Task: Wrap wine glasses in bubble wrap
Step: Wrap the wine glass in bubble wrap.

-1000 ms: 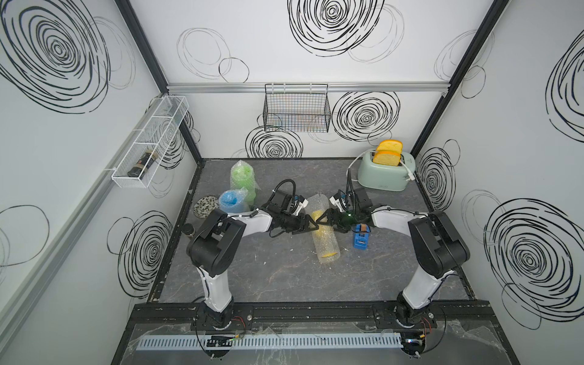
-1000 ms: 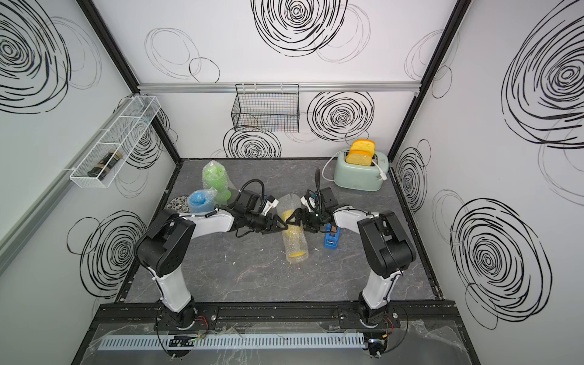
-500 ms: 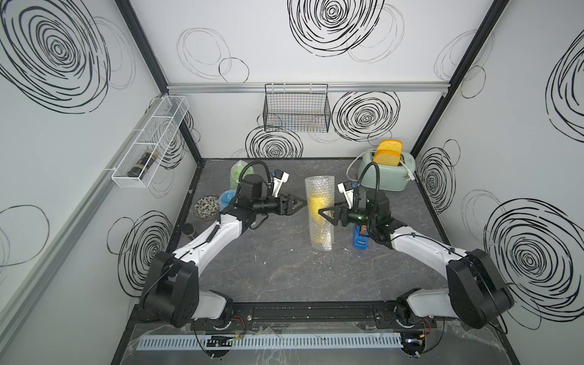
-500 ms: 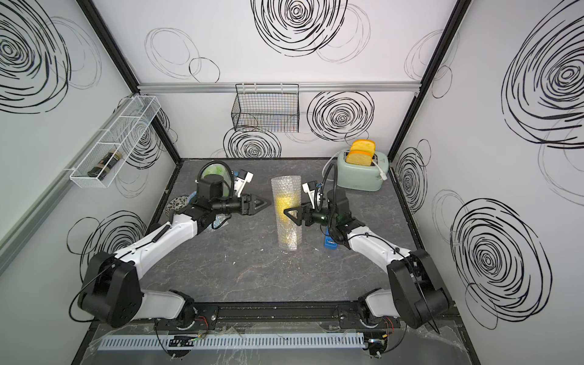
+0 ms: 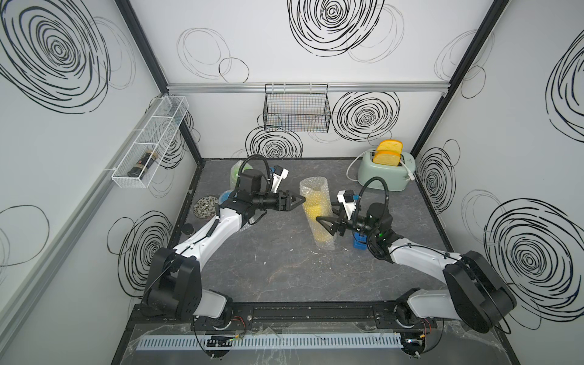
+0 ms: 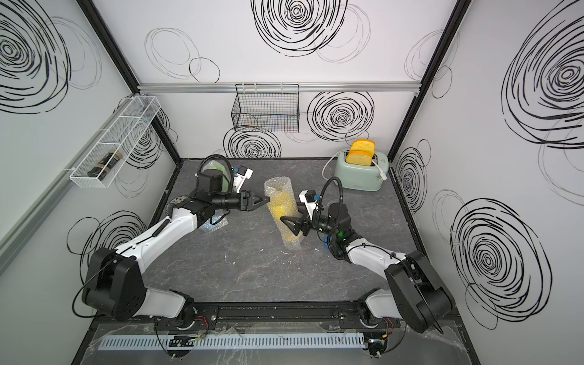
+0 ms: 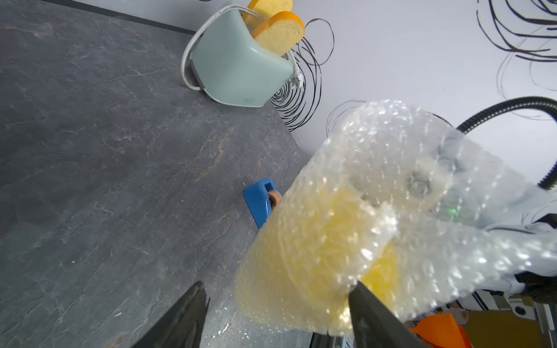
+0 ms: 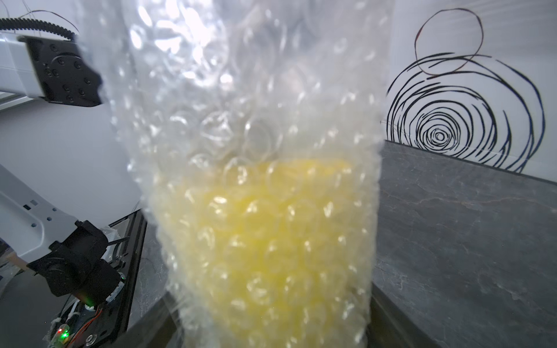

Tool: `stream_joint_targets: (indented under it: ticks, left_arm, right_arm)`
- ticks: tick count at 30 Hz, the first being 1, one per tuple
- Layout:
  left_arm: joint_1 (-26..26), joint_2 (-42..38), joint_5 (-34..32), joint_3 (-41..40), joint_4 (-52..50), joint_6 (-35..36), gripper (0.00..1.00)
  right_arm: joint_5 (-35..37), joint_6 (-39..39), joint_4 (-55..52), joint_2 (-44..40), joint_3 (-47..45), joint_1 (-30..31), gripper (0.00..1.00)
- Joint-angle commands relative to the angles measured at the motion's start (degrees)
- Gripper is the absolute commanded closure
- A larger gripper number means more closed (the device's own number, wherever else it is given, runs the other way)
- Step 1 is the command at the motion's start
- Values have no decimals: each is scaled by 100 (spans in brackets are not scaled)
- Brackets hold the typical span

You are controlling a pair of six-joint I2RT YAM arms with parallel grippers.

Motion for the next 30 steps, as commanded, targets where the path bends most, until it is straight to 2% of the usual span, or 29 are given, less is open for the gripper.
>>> stream_joint_targets:
  ticks: [1,4,10,12,14,16,18,21,24,30]
  left_arm:
    - [-122,-4,144,-46,265,-213,25]
    - [-144,69,127,-139,178,-245,28]
    - [-369,271,-120,-106,-263,-145,48]
    - [-424,286,-158,-82,-296,-104,59]
    - [-449,355,-207,-90,-299,-196,77]
    - [-438,396,-222,-82,-314,-234,90]
    - [-424,362,-286,-82,-357,-182,100]
    - [-440,353,-347,-91,-423,-46,100]
    - [-436,307,-534,32,-708,275,100]
    - [-409,186,-1423,401,-1474,1397,100]
  right_arm:
    - [-23,-324,549,-87,-115,68,18]
    - [-53,-349,660,-2,-143,83,19]
    - [-61,-448,631,103,-155,117,19]
    - [-54,-603,476,99,-97,164,19]
    - [3,-690,423,107,-92,206,19]
    - [29,-725,332,133,-79,235,19]
    - [37,-814,181,159,-43,281,18]
    - [201,-997,-129,184,-6,366,16]
    - [368,-1008,-553,92,64,410,8]
    - [566,-835,-2267,-895,224,419,2]
